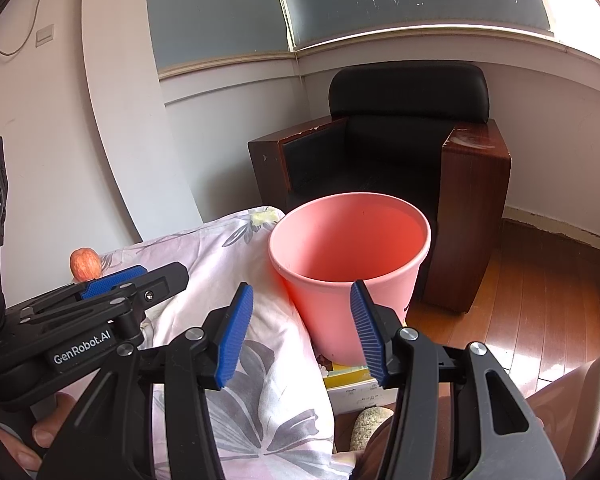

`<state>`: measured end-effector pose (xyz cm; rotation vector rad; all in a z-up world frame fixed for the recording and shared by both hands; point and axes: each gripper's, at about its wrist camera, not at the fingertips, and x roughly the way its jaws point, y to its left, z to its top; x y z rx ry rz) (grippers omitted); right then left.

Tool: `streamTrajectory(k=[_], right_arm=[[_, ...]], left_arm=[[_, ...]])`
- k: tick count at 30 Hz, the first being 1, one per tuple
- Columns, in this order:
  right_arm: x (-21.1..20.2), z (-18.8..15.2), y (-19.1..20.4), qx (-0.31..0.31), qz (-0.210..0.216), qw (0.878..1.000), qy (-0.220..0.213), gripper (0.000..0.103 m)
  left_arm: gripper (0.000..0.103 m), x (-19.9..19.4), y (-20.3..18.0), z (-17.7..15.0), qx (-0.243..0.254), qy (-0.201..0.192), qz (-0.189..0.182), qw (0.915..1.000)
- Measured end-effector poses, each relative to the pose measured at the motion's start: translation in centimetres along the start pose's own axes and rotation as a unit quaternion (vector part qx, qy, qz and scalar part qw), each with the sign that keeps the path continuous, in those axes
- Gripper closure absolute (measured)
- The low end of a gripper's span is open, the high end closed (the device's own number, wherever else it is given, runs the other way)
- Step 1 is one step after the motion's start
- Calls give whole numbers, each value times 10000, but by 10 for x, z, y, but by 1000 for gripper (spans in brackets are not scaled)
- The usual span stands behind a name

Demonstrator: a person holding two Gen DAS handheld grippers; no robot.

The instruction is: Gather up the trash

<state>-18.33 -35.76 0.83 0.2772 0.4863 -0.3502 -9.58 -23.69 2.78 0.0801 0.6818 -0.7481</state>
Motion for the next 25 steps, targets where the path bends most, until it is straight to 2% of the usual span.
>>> streamTrajectory(k=[25], right_arm=[[14, -5, -12, 62, 1, 9999, 140, 51]], left_arm=[[55, 21, 2, -8, -40, 257, 10, 9997]])
